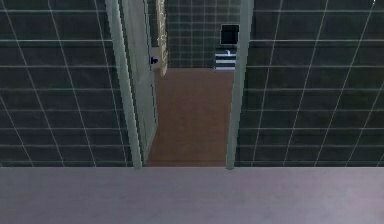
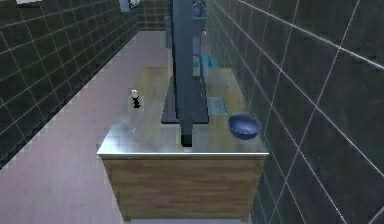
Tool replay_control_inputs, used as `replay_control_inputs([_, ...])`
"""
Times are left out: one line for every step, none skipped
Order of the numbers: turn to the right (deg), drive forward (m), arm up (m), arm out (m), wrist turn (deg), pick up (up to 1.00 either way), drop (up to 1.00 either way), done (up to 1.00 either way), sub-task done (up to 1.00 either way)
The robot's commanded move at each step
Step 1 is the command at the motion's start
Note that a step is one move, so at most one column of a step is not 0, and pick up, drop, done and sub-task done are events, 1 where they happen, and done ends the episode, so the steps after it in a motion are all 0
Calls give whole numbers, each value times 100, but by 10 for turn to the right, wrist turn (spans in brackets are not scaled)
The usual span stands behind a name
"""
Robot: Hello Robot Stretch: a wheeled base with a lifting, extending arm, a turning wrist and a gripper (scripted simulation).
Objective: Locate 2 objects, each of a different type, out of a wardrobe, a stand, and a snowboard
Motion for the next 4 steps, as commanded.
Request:
replay_control_inputs([-30,0,0,0,0,0,0,0,0])
replay_control_inputs([0,100,0,0,0,0,0,0,0])
replay_control_inputs([-30,0,0,0,0,0,0,0,0])
replay_control_inputs([0,45,0,0,0,0,0,0,0])
